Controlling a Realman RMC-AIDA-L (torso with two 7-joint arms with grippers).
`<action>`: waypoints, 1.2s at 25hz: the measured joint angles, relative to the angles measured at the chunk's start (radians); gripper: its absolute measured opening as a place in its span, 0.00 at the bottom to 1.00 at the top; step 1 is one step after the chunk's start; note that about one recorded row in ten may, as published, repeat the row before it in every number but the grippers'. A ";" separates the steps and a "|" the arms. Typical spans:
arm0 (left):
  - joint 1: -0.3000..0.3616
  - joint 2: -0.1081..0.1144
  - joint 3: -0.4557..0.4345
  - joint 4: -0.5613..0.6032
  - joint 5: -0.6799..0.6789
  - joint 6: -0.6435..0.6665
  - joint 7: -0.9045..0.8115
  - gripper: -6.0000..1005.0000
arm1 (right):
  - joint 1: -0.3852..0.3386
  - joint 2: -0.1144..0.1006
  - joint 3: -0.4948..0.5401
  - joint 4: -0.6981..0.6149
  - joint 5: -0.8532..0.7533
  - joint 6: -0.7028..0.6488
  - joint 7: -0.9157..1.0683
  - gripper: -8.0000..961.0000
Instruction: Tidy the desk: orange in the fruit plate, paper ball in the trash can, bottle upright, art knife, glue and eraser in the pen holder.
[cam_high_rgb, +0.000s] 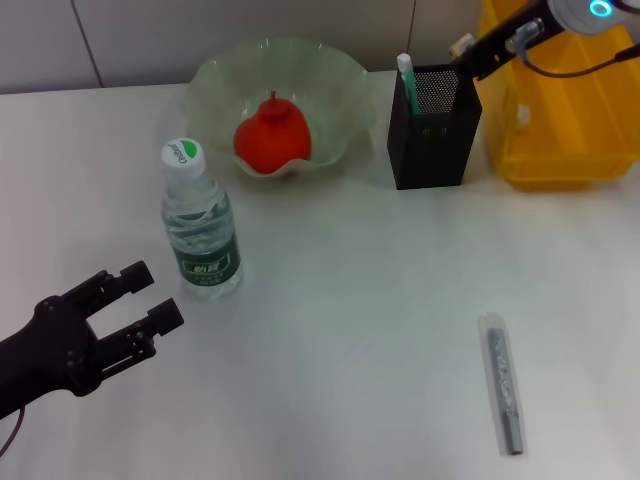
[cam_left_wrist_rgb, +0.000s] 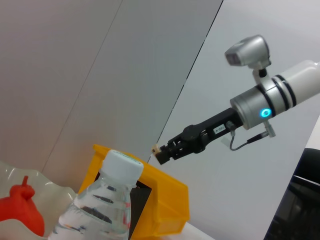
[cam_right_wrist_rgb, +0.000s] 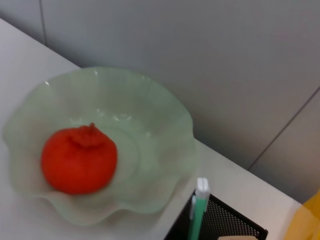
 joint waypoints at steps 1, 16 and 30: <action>0.000 0.000 0.000 0.000 0.000 0.000 -0.001 0.78 | 0.001 -0.001 0.000 0.014 -0.001 0.007 -0.001 0.32; -0.002 0.000 0.004 0.000 0.000 0.001 -0.003 0.78 | 0.028 -0.006 0.001 0.157 -0.027 0.108 -0.024 0.33; 0.006 0.001 0.004 0.000 0.000 0.005 0.002 0.78 | 0.039 -0.004 0.001 0.172 -0.019 0.133 -0.055 0.34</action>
